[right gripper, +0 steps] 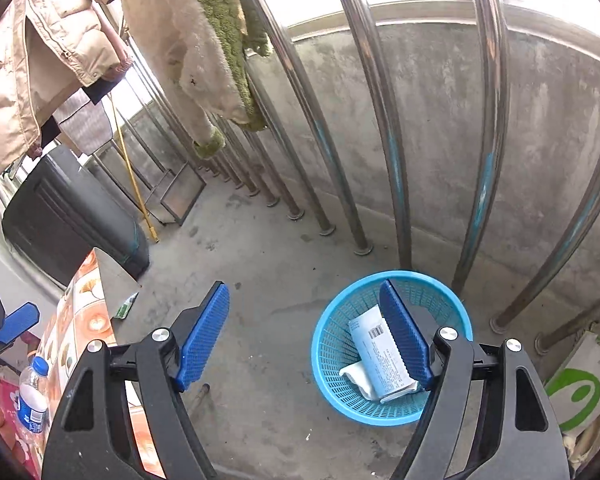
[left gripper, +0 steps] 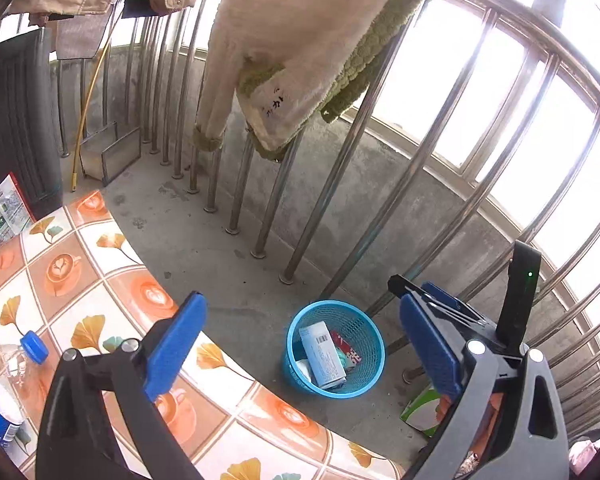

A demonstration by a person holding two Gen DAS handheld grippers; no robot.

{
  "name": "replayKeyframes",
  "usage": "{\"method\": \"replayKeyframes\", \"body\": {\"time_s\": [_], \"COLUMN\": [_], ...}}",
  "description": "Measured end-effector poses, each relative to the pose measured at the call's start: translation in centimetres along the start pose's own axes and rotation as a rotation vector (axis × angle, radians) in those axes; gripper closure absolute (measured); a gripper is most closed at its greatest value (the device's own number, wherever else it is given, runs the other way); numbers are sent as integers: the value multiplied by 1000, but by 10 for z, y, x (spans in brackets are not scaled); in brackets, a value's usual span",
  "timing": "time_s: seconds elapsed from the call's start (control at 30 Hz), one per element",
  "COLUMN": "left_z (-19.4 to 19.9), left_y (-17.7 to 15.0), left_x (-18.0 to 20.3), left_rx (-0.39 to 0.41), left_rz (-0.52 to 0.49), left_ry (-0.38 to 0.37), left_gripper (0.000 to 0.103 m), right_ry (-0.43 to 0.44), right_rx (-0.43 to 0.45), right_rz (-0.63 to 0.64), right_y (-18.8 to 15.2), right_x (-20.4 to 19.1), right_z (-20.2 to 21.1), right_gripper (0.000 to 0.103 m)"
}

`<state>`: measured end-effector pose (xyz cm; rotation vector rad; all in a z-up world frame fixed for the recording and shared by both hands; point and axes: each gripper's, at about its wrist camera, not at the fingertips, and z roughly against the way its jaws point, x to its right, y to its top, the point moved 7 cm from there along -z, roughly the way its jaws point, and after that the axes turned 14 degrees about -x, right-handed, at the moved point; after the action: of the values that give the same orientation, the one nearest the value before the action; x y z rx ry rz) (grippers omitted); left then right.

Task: Collect trash
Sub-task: 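Move both tools back from the wastebasket to the table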

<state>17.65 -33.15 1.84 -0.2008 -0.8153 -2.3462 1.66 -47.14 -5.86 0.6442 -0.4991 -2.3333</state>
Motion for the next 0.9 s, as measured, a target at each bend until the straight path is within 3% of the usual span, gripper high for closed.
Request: {"method": "replayKeyframes", "body": {"time_s": [0.07, 0.13, 0.2, 0.27, 0.43, 0.57, 0.7, 0.9], "left_z": [51, 75, 114, 132, 187, 212, 229, 229], "left_y": [-25, -44, -83, -111, -185, -231, -251, -251], "left_x": [-29, -43, -78, -97, -165, -212, -245, -282], "left_rx": [84, 122, 167, 184, 244, 287, 333, 382], "left_rz": [35, 54, 140, 196, 343, 481, 585, 670], "left_ry": [44, 68, 130, 145, 323, 390, 411, 426], "left_gripper": [7, 7, 7, 7, 7, 7, 8, 32], "right_ry": [45, 85, 137, 190, 334, 423, 529, 628], "right_rx": [32, 39, 33, 18, -107, -198, -288, -428], "right_rz": [93, 167, 246, 314, 487, 603, 633, 576], "right_y": [0, -5, -14, -26, -76, -119, -147, -167], "right_x": [-42, -78, -114, -147, -229, -283, -320, -351], "right_z": [19, 31, 38, 40, 24, 16, 13, -6], "right_gripper": [20, 17, 15, 14, 14, 14, 14, 14]}}
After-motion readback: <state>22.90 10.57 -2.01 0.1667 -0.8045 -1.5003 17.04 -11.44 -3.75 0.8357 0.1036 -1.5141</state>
